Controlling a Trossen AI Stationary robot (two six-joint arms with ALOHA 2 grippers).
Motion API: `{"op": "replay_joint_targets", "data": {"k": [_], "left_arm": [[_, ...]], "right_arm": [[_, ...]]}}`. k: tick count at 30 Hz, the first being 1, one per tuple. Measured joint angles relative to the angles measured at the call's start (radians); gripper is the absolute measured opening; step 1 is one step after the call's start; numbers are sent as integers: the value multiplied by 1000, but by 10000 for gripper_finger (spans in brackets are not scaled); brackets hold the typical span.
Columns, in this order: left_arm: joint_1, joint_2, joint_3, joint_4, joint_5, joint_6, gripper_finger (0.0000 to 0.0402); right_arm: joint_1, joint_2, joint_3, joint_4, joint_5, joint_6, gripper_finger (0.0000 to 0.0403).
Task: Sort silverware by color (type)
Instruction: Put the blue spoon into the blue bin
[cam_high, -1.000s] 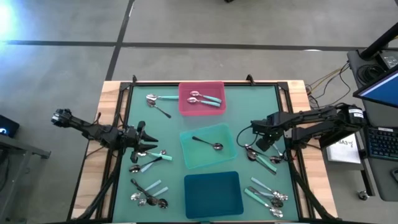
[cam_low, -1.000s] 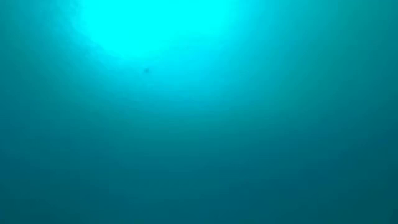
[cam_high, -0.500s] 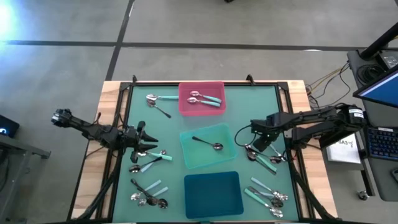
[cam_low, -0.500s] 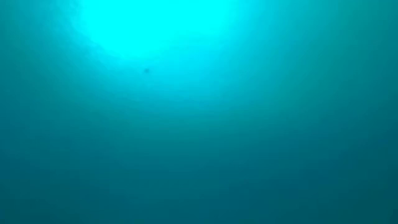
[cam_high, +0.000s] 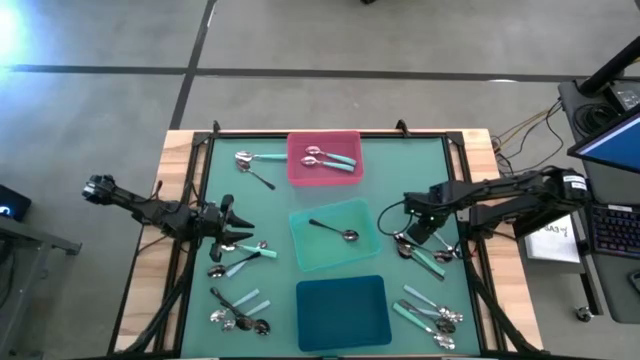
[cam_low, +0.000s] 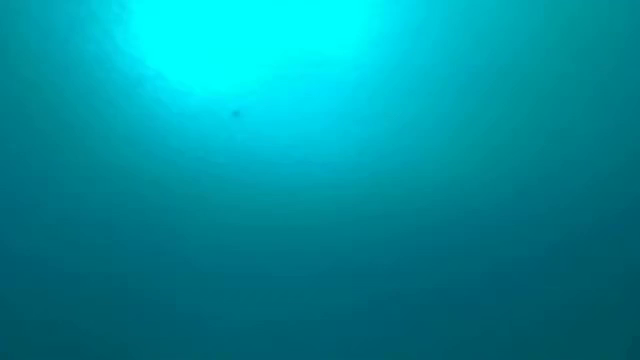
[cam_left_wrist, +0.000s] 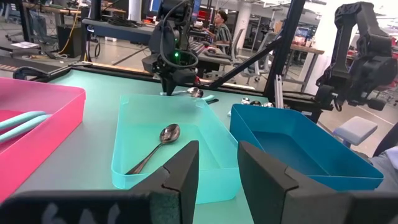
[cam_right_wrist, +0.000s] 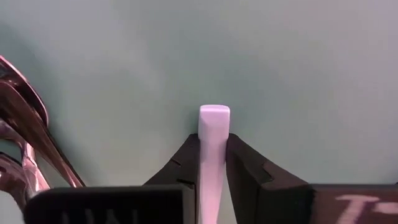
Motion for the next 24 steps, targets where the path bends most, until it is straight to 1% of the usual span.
{"op": "replay_joint_targets", "data": {"k": [3, 10, 13, 16, 18, 22, 24], "left_arm": [[0, 0, 0, 0, 0, 0, 96], [0, 0, 0, 0, 0, 0, 96], [0, 0, 0, 0, 0, 0, 96], [0, 0, 0, 0, 0, 0, 96], [0, 0, 0, 0, 0, 0, 96], [0, 0, 0, 0, 0, 0, 96], [0, 0, 0, 0, 0, 0, 96]], "right_arm": [[0, 0, 34, 27, 31, -27, 38], [0, -5, 186, 27, 112, -124, 38], [7, -5, 250, 39, 122, -169, 38], [37, -5, 300, 96, 108, -193, 38], [72, -5, 325, 144, 75, -196, 38], [179, -5, 357, 301, 8, -162, 38], [245, -5, 374, 374, 5, -142, 38]]}}
